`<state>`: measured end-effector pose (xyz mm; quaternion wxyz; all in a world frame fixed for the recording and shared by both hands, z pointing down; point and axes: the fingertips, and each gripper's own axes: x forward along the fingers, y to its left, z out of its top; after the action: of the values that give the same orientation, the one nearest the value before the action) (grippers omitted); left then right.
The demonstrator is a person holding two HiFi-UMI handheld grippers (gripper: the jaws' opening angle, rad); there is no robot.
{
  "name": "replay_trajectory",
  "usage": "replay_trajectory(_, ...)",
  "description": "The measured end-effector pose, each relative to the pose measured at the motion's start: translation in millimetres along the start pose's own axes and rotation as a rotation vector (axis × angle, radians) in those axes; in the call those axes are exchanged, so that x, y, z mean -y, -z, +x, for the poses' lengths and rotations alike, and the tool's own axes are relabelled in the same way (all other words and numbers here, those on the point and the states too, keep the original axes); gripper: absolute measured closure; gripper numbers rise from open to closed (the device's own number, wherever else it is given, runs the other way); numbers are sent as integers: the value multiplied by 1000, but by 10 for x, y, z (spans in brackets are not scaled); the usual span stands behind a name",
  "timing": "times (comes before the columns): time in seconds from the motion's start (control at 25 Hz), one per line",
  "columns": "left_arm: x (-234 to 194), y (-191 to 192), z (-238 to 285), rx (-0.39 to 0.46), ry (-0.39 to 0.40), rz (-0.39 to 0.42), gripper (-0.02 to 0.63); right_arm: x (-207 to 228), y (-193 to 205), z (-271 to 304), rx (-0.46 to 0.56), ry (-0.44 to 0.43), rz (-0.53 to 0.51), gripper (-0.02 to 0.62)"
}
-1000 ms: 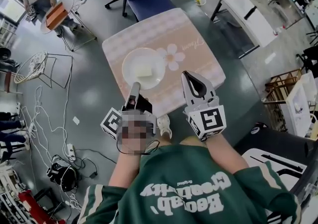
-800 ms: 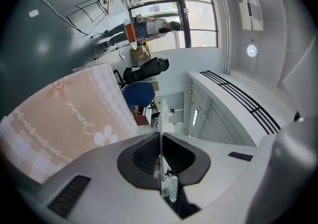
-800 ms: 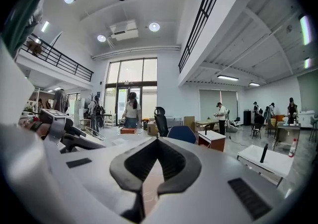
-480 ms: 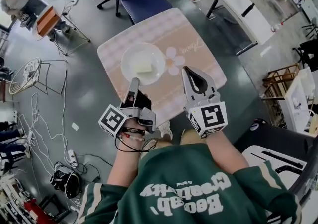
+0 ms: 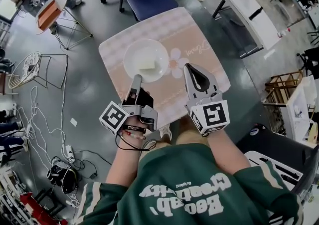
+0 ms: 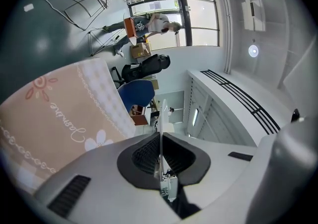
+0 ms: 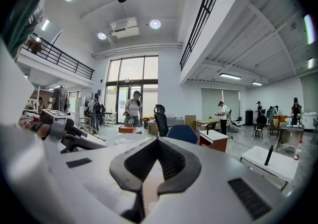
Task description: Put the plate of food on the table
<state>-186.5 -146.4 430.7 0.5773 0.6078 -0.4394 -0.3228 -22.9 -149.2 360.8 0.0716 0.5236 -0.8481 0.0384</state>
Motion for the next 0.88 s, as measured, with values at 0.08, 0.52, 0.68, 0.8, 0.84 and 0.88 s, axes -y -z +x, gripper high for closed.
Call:
replay_trajectory(0.08, -5, -6, 92, 5, 2, 11, 584, 42, 10, 101, 2, -20, 0, 581)
replay_trajectory(0.52, -321, -43, 633, 77, -78, 9, 584, 457, 159, 648, -24, -90, 29, 581)
replay_trajectory(0.68, -480, -45, 873, 94, -115, 23, 584, 636, 254, 849, -43, -122, 33, 581)
replay_trajectory(0.8, -589, -32, 1062, 101, -141, 33, 584, 777, 348, 989, -66, -140, 38, 581)
replay_trajectory(0.84, -621, -26, 1129, 100, -150, 39, 584, 829, 375, 1038, -73, -144, 42, 581)
replay_trajectory(0.88, -654, -24, 1194, 100, -160, 42, 584, 878, 401, 1091, -79, -148, 47, 581)
